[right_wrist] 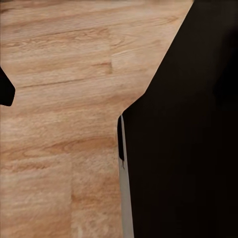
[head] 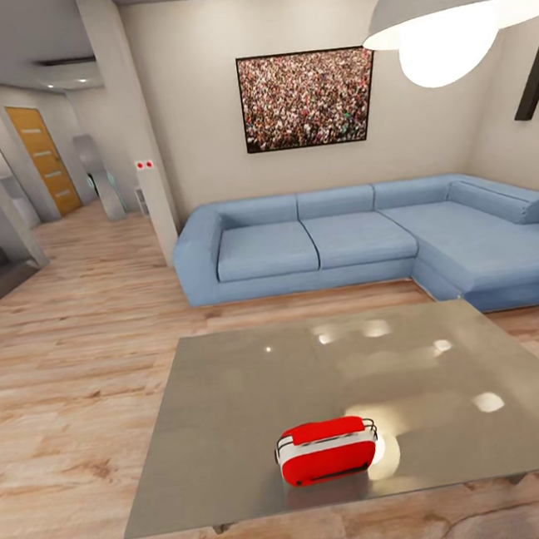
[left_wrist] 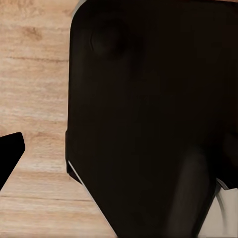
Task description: Turn on the radio receiver that's on the table in the living room.
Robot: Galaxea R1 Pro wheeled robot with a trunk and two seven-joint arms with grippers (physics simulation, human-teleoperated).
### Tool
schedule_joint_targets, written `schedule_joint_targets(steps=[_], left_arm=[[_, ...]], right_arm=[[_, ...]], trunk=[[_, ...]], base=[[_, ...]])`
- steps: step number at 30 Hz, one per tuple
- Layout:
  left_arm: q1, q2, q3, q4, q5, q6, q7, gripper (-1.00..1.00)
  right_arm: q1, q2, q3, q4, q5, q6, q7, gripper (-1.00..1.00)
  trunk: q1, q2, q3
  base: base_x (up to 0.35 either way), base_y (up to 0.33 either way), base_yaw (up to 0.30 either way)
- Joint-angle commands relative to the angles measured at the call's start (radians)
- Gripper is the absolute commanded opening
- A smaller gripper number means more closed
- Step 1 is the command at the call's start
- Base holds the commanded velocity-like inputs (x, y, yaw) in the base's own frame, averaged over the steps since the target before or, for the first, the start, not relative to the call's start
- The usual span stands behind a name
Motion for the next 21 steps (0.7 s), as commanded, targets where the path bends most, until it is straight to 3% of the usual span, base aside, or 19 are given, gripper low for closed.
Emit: schedule_joint_targets(steps=[1, 21], left_arm=[[0.000, 0.000, 0.000, 0.000, 0.000, 0.000, 0.000, 1.00], [0.000, 0.000, -0.001, 0.000, 0.000, 0.000, -0.001, 1.00]], right_arm=[[0.000, 0.000, 0.000, 0.000, 0.000, 0.000, 0.000, 1.00], [0.000, 0.000, 0.000, 0.000, 0.000, 0.000, 0.000, 1.00]], trunk=[[0.000, 0.000, -0.002], [0.000, 0.000, -0.034]], base=[[0.000, 0.000, 0.000], [0.000, 0.000, 0.000]])
